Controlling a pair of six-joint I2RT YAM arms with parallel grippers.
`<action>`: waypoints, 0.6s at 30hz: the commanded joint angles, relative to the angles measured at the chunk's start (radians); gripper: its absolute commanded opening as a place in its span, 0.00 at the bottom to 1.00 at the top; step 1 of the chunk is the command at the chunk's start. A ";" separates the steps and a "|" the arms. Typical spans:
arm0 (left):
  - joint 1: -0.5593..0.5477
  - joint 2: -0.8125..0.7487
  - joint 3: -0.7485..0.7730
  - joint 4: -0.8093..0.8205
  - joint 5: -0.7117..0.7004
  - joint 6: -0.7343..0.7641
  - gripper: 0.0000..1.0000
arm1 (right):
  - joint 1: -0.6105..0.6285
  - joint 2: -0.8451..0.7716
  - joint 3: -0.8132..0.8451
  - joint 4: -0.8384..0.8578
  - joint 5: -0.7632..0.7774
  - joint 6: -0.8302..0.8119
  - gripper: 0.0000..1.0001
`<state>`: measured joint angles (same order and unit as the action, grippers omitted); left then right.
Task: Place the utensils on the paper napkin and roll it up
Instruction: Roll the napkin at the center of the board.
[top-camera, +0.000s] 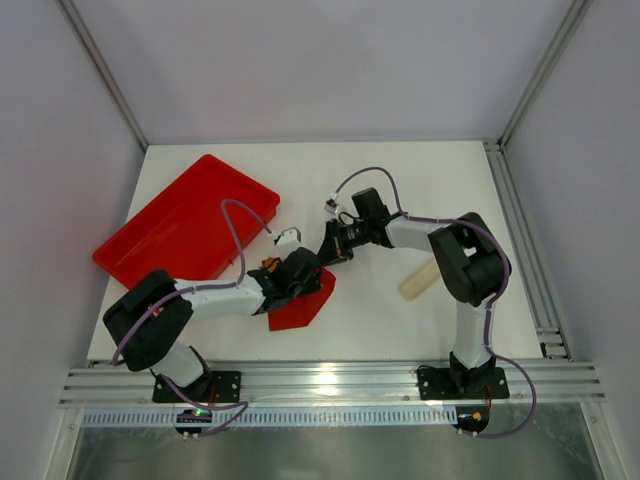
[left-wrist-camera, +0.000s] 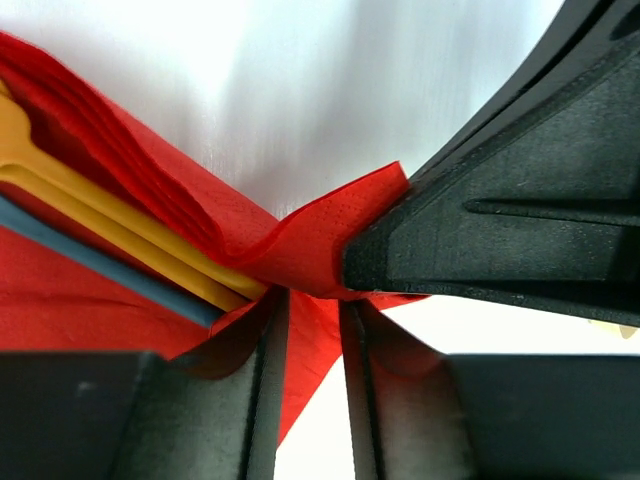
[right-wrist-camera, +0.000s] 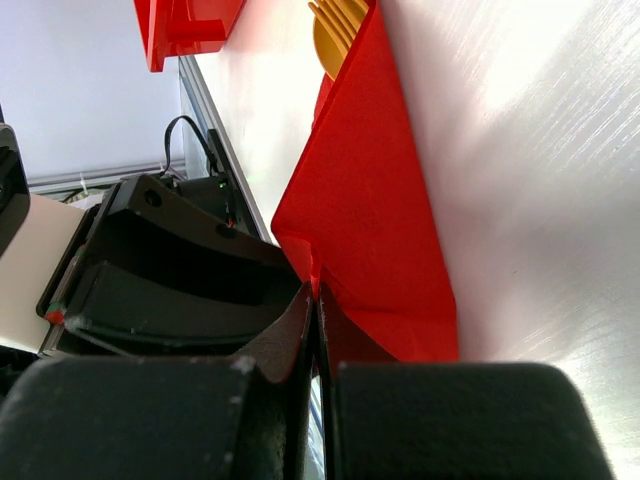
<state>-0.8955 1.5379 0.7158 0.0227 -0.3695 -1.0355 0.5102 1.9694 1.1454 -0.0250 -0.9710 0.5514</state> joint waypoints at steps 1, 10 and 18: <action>0.003 0.002 0.025 -0.006 -0.026 0.009 0.30 | -0.002 -0.061 0.019 0.005 -0.001 -0.008 0.04; 0.001 -0.054 0.007 -0.020 -0.028 0.020 0.41 | -0.002 -0.061 0.019 0.002 -0.002 -0.015 0.04; 0.001 -0.130 -0.036 -0.015 -0.006 0.017 0.45 | -0.002 -0.055 0.014 0.002 -0.001 -0.019 0.04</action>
<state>-0.8955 1.4502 0.6933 0.0021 -0.3676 -1.0321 0.5083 1.9694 1.1454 -0.0277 -0.9710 0.5503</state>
